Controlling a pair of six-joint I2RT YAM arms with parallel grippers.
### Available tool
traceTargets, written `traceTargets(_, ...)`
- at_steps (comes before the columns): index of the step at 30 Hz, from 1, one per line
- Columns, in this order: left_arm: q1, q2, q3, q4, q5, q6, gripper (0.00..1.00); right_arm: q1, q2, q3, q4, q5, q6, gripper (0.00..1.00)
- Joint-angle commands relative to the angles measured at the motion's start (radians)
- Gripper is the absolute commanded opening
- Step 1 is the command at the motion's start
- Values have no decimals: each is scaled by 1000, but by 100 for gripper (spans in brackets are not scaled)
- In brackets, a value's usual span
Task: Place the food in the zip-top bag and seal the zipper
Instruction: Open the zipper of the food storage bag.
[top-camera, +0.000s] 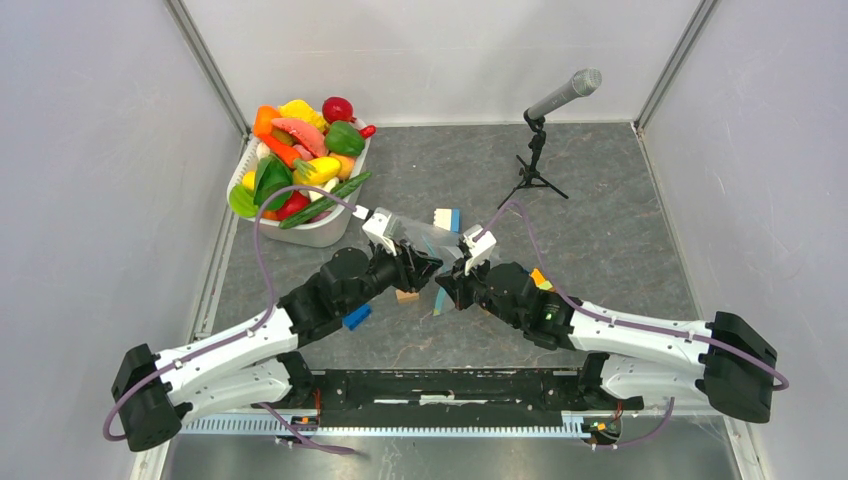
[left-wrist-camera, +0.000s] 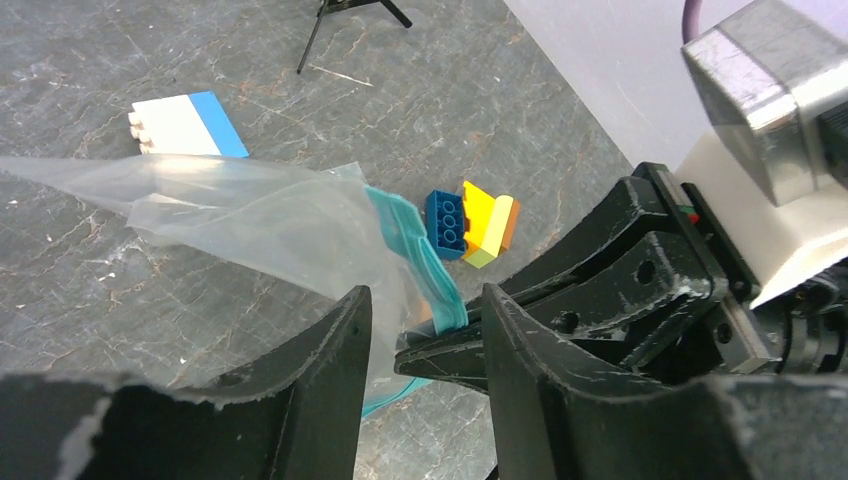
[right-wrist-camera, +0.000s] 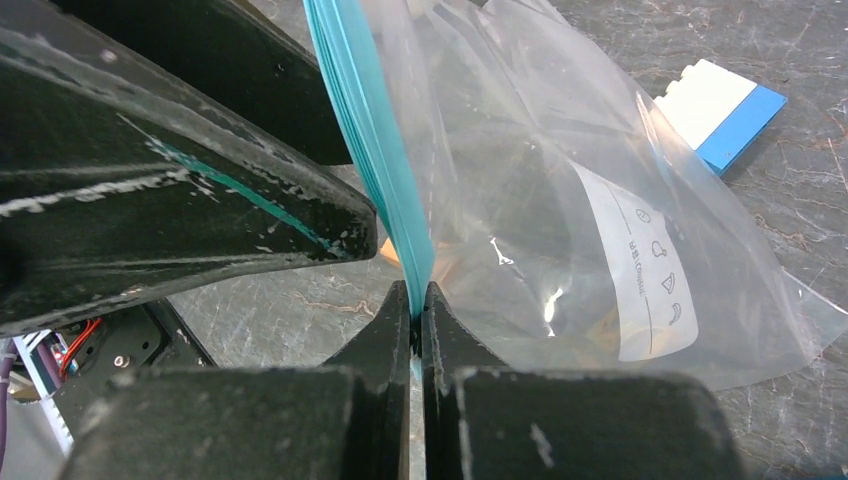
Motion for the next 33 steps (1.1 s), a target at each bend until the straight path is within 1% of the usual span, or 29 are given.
traceTargets(1, 6, -30, -5, 67, 10, 28, 51, 5, 5, 10, 47, -7, 12, 0)
traceTargets(4, 6, -43, -17, 66, 0, 26, 42, 5, 4, 10, 46, -6, 11, 0)
traceTargets(11, 6, -69, -55, 62, -42, 5, 38, 5, 4, 11, 45, -6, 13, 0)
traceTargets(17, 7, -53, -42, 76, -45, 6, 39, 5, 5, 16, 47, -16, 8, 0)
traceTargets(22, 6, -55, -55, 116, -16, -10, 44, 5, 10, 13, 43, -13, 7, 0)
traceTargets(28, 6, -50, -49, 105, -32, -11, 44, 5, 7, 11, 42, -14, 6, 0)
traceTargets(31, 6, -40, -47, 96, -48, -16, 41, 5, 4, 8, 46, -18, 4, 0)
traceTargets(33, 6, -37, -50, 98, -64, -19, 40, 5, 1, 5, 48, -20, -2, 0)
